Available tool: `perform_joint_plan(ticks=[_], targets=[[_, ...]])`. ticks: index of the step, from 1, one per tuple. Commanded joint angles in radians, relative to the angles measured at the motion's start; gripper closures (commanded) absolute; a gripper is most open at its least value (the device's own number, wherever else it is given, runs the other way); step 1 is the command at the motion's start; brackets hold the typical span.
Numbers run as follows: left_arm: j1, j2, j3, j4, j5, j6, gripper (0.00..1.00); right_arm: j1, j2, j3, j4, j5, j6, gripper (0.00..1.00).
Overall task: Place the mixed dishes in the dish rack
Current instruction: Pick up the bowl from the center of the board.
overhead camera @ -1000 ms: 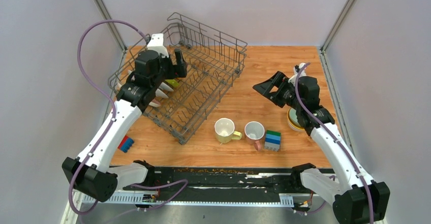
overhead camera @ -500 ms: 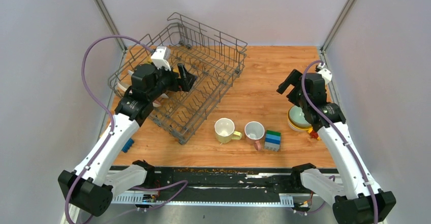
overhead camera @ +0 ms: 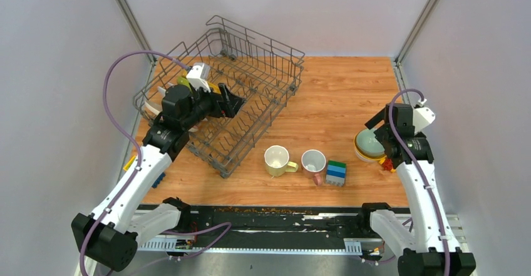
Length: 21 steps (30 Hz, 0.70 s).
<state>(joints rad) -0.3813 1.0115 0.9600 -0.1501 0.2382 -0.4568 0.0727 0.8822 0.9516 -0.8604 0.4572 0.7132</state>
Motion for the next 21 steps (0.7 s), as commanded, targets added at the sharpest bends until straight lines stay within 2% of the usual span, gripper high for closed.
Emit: perform_joint_plan(ticks=[1, 9, 16, 21], targets=[[-0.002, -0.032, 0.006, 0.035, -0.003, 0.016, 0.0, -0.132, 0.009, -0.037, 0.006, -0.077, 0.042, 0.1], [-0.002, -0.037, 0.003, 0.025, -0.029, 0.041, 0.0, -0.206, 0.015, -0.114, 0.059, -0.114, 0.055, 0.18], [-0.002, -0.046, -0.005, 0.016, -0.049, 0.049, 0.0, -0.23, 0.033, -0.178, 0.114, -0.132, 0.066, 0.26], [-0.002, -0.048, -0.015, 0.014, -0.057, 0.05, 0.0, -0.235, 0.049, -0.196, 0.138, -0.151, 0.067, 0.35]])
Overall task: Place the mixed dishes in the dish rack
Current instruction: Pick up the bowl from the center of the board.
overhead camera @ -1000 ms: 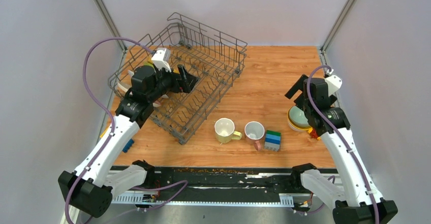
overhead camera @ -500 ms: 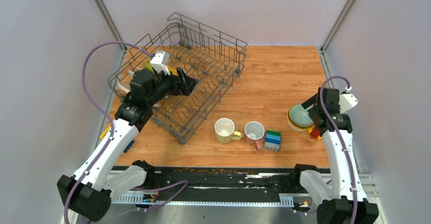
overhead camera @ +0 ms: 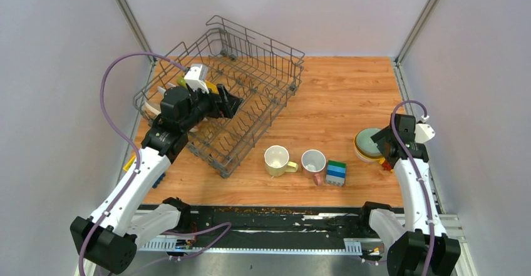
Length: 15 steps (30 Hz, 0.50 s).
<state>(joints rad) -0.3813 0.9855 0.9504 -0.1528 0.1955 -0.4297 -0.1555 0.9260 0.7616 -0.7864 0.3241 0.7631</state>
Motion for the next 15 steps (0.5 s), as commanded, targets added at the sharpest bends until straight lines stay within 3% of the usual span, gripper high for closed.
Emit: perform_joint_plan(ticks=[1, 13, 15], targets=[[-0.002, -0.022, -0.005, 0.016, -0.014, 0.023, 0.0, -0.006, 0.006, -0.008, 0.065, -0.013, 0.02, 0.36], [-0.002, -0.008, -0.016, 0.032, -0.01, 0.011, 0.0, -0.007, 0.001, -0.043, 0.088, -0.003, 0.009, 0.51], [-0.002, -0.005, -0.017, 0.038, -0.005, 0.008, 0.0, -0.007, 0.001, -0.045, 0.089, -0.005, 0.003, 0.59]])
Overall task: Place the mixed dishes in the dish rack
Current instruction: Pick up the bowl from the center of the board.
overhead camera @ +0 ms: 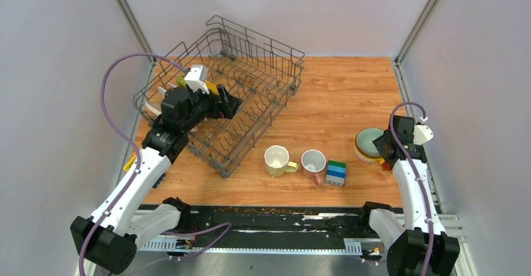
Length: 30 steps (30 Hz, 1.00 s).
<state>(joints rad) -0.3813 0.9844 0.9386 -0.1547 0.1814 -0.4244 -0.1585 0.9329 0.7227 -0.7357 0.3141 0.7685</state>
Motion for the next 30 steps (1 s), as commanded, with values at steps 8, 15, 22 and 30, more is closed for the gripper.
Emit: perform_joint_plan(ticks=[8, 15, 22, 30], targets=[[-0.002, 0.016, 0.009, 0.032, 0.018, 0.006, 0.0, -0.004, -0.008, -0.027, 0.078, -0.029, -0.027, 0.7], [-0.002, 0.037, 0.011, 0.036, 0.028, 0.0, 0.0, -0.004, -0.008, -0.047, 0.104, -0.044, -0.046, 0.72], [-0.002, 0.043, 0.013, 0.035, 0.038, -0.011, 0.0, -0.004, -0.008, -0.047, 0.12, -0.056, -0.06, 0.88], [-0.002, 0.047, 0.016, 0.031, 0.043, -0.014, 0.0, -0.004, -0.027, -0.03, 0.12, -0.057, -0.073, 1.0]])
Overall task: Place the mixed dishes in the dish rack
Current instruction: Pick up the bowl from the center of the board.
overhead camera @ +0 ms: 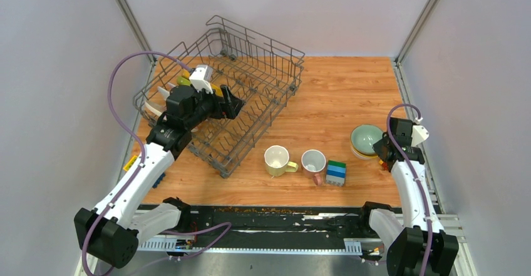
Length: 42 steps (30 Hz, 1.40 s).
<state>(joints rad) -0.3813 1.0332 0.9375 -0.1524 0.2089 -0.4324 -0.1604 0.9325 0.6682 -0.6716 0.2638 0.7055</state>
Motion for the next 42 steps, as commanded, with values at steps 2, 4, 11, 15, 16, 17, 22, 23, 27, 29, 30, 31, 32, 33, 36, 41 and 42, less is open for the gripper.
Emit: perform_joint_plan(ticks=[2, 4, 11, 15, 16, 17, 22, 23, 27, 29, 30, 31, 32, 33, 36, 41, 42], targets=[[-0.002, -0.002, 0.017, 0.027, 0.017, -0.008, 0.0, -0.002, -0.038, 0.03, 0.056, -0.007, -0.007, 1.0], [-0.002, -0.002, 0.017, 0.029, 0.023, -0.009, 0.0, -0.002, -0.054, 0.039, 0.056, -0.018, -0.001, 1.0], [-0.002, 0.018, 0.025, 0.062, 0.093, -0.05, 0.0, -0.002, -0.113, 0.093, 0.056, -0.082, -0.019, 1.0], [-0.002, 0.049, 0.035, 0.1, 0.178, -0.071, 0.01, -0.002, -0.156, 0.116, 0.059, -0.14, -0.024, 1.0], [-0.003, 0.055, 0.037, 0.115, 0.193, -0.078, 0.02, -0.002, -0.167, 0.123, 0.066, -0.172, -0.028, 1.0], [-0.003, 0.069, 0.041, 0.12, 0.215, -0.091, 0.03, -0.002, -0.176, 0.129, 0.074, -0.211, -0.031, 1.0], [-0.031, 0.112, 0.081, 0.09, 0.197, -0.105, 0.06, 0.002, -0.178, 0.169, 0.1, -0.451, -0.021, 1.0], [-0.045, 0.121, 0.088, 0.088, 0.182, -0.104, 0.06, 0.006, -0.177, 0.176, 0.103, -0.487, -0.015, 1.0], [-0.09, 0.157, 0.114, 0.096, 0.17, -0.099, 0.06, 0.053, -0.164, 0.203, 0.127, -0.589, -0.004, 1.0], [-0.114, 0.178, 0.129, 0.1, 0.16, -0.098, 0.06, 0.095, -0.152, 0.221, 0.132, -0.601, -0.003, 1.0], [-0.122, 0.185, 0.139, 0.101, 0.152, -0.096, 0.06, 0.13, -0.146, 0.231, 0.133, -0.588, -0.005, 1.0], [-0.137, 0.199, 0.145, 0.102, 0.15, -0.096, 0.06, 0.147, -0.141, 0.239, 0.132, -0.573, -0.008, 1.0], [-0.146, 0.207, 0.152, 0.1, 0.14, -0.093, 0.07, 0.182, -0.138, 0.246, 0.133, -0.558, -0.009, 1.0], [-0.165, 0.224, 0.168, 0.083, 0.131, -0.089, 0.07, 0.21, -0.134, 0.25, 0.138, -0.543, -0.008, 1.0], [-0.212, 0.26, 0.218, 0.021, 0.04, -0.05, 0.08, 0.286, -0.117, 0.262, 0.146, -0.512, -0.005, 1.0], [-0.289, 0.308, 0.294, -0.015, 0.014, -0.022, 0.09, 0.393, -0.071, 0.27, 0.156, -0.419, -0.001, 1.0], [-0.299, 0.318, 0.309, -0.017, 0.006, -0.016, 0.09, 0.411, -0.062, 0.272, 0.159, -0.401, 0.002, 1.0]])
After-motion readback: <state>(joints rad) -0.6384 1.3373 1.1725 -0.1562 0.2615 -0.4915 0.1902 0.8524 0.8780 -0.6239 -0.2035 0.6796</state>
